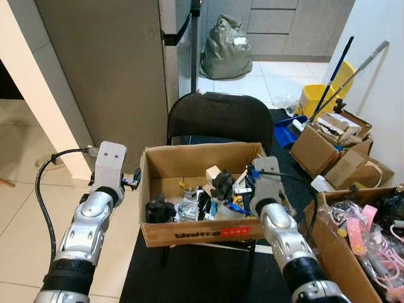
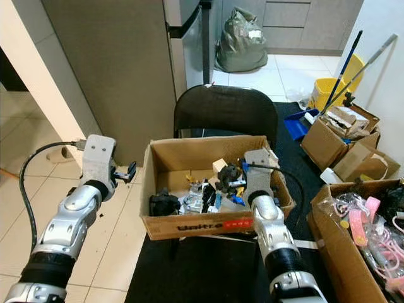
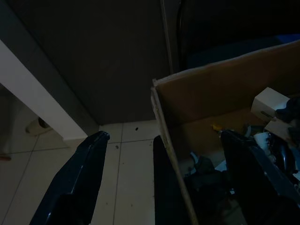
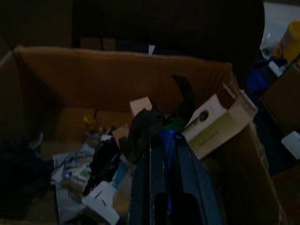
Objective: Picking trash to rubbish bin
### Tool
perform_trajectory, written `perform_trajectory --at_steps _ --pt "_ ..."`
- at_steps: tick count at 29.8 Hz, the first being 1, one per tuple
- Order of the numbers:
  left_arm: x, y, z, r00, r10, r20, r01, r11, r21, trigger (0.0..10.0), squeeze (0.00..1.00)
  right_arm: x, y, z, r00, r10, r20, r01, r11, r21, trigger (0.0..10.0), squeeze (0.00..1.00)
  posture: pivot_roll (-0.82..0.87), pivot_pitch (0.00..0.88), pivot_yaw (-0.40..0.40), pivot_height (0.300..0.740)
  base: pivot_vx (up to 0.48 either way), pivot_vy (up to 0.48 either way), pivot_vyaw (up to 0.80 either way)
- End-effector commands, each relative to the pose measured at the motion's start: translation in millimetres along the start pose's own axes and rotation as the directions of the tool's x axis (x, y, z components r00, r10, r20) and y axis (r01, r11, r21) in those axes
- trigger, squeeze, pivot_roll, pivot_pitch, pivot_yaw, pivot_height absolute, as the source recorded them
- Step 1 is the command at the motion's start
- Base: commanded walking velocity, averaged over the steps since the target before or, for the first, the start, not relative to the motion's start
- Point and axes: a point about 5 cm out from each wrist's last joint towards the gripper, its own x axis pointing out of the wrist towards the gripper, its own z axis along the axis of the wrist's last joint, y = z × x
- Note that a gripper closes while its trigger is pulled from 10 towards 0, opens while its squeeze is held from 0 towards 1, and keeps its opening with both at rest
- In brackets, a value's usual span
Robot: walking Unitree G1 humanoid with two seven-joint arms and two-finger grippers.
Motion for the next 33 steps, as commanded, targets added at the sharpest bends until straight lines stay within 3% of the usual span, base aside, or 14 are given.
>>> perform_trajectory --at_steps 1,17,22,28,33 --pt "-0.7 -2.5 -5 1.000 -0.004 -0.020 0.004 1.000 0.004 10.0 0.00 -0.2 1.9 0 1.000 0.002 0.010 -0.002 1.000 0.005 10.0 0.00 0.04 0.110 0.033 0.740 0.000 0.000 0.00" --pt "-2.8 -8.7 -1 0.999 -0.035 -0.003 0.035 0.999 -0.006 10.0 0.00 4.2 15.9 6 0.999 0.049 0.023 -0.051 0.997 0.050 10.0 0.00 0.03 0.158 0.026 0.740 0.000 0.000 0.00" --pt "-9.0 -18.9 1 0.990 -0.141 0.019 0.139 0.988 0.063 10.0 0.00 12.5 30.9 11 0.995 0.102 0.020 -0.103 0.994 0.038 10.0 0.00 0.05 0.199 -0.010 0.740 0.000 0.000 0.00" --pt "-17.4 -19.3 0 0.980 -0.196 0.018 0.194 0.976 0.096 10.0 0.00 20.6 48.0 21 0.985 0.167 0.030 -0.168 0.985 0.034 10.0 0.00 0.07 0.212 -0.029 0.740 0.000 0.000 0.00" --pt "-27.0 -25.7 3 0.937 -0.348 0.040 0.343 0.934 0.098 10.0 0.00 27.5 64.0 37 0.972 0.227 0.057 -0.230 0.972 0.041 10.0 0.00 0.08 0.217 -0.035 0.740 0.000 0.000 0.00"
